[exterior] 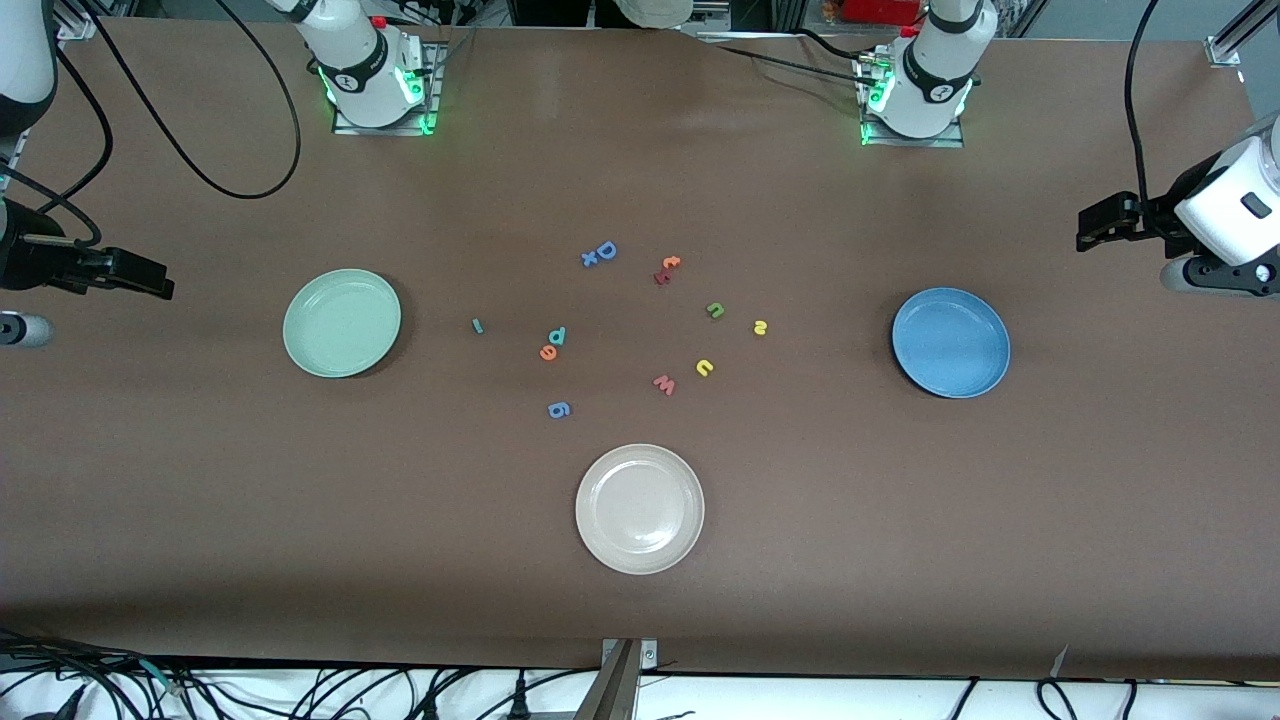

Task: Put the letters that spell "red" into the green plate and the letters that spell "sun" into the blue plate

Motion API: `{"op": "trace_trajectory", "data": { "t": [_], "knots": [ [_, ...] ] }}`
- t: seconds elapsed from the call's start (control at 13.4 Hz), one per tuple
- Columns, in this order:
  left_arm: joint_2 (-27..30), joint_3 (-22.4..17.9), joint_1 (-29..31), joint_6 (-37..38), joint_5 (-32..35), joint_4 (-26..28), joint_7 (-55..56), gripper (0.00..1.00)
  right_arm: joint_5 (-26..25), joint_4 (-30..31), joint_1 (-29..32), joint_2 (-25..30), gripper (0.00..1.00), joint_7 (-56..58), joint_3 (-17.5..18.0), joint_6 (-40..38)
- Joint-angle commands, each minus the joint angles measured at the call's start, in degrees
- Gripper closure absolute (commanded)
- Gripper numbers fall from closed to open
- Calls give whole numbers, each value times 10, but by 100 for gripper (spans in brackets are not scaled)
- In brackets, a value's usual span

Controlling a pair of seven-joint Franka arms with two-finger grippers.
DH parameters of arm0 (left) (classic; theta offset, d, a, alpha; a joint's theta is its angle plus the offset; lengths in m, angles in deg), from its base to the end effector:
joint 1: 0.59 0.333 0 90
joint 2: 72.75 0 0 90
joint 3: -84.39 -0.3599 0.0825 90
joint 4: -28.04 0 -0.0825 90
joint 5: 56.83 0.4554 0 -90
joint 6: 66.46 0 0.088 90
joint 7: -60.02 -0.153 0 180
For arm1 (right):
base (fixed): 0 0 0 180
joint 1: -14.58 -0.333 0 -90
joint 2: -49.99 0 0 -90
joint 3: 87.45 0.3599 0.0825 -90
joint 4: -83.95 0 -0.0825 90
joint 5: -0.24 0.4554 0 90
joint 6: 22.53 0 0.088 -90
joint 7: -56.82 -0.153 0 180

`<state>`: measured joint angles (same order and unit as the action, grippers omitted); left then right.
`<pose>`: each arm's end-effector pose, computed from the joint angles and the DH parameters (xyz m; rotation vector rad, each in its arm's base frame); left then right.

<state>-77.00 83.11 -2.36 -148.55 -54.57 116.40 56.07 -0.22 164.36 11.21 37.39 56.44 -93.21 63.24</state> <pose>0.6262 0.0006 0.5811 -3.0906 0.1168 0.2865 0.6855 -0.0232 0.5626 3.1067 -0.0736 -0.1957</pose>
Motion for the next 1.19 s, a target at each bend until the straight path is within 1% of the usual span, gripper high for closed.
{"op": "trace_trajectory", "data": {
  "t": [0.0, 1.12],
  "knots": [
    [2, 1, 4, -3, -10, 3, -10, 0, 8, 5, 3, 4, 1, 2, 3, 3],
    [1, 0, 4, -4, -10, 1, -16, 0, 8, 12, 5, 6, 1, 1, 0, 4]
  ]
}}
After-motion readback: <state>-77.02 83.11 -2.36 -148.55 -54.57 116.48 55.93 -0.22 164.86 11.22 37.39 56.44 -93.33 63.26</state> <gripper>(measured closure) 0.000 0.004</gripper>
